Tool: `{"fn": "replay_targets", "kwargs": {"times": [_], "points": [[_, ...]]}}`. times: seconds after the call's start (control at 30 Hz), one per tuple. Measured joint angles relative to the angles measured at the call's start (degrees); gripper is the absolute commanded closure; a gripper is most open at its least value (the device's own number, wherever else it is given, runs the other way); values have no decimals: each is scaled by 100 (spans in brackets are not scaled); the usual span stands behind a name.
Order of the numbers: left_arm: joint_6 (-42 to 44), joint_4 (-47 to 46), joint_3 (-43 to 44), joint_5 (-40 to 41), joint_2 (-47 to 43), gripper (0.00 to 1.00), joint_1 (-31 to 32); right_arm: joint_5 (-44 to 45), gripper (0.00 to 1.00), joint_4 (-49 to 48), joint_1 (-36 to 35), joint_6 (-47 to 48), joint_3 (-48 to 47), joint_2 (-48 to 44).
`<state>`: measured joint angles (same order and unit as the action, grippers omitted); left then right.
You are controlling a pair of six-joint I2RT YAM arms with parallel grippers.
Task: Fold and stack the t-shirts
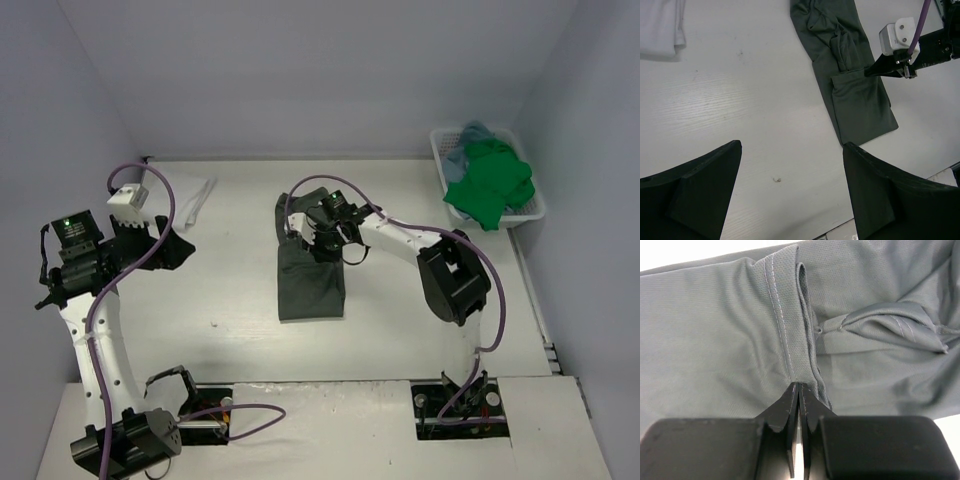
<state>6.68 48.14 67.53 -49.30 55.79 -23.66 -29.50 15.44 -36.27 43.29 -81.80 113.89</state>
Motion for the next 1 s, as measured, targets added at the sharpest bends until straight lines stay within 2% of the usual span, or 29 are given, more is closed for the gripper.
{"fn": "replay_targets", "kwargs": {"times": [0.27, 0.77, 0.87, 0.9, 0.93, 1.0], "points": [[-13, -4, 0, -9, 33, 23, -13, -201, 100, -107, 37, 68, -195, 573], [-129, -68, 0, -168, 160, 23, -111, -348, 100, -369, 133, 46, -249, 656], [-133, -111, -28, -164, 118, 23, -122, -72, 82, -393, 133, -92, -254, 597], [-136, -125, -50, -164, 94, 23, -122, 48, 66, -389, 136, -155, -258, 553], [-138, -125, -76, -164, 63, 23, -122, 168, 60, -382, 138, -208, -264, 501], [-140, -127, -83, -170, 26, 23, -122, 358, 57, -387, 138, -280, -267, 348]]}}
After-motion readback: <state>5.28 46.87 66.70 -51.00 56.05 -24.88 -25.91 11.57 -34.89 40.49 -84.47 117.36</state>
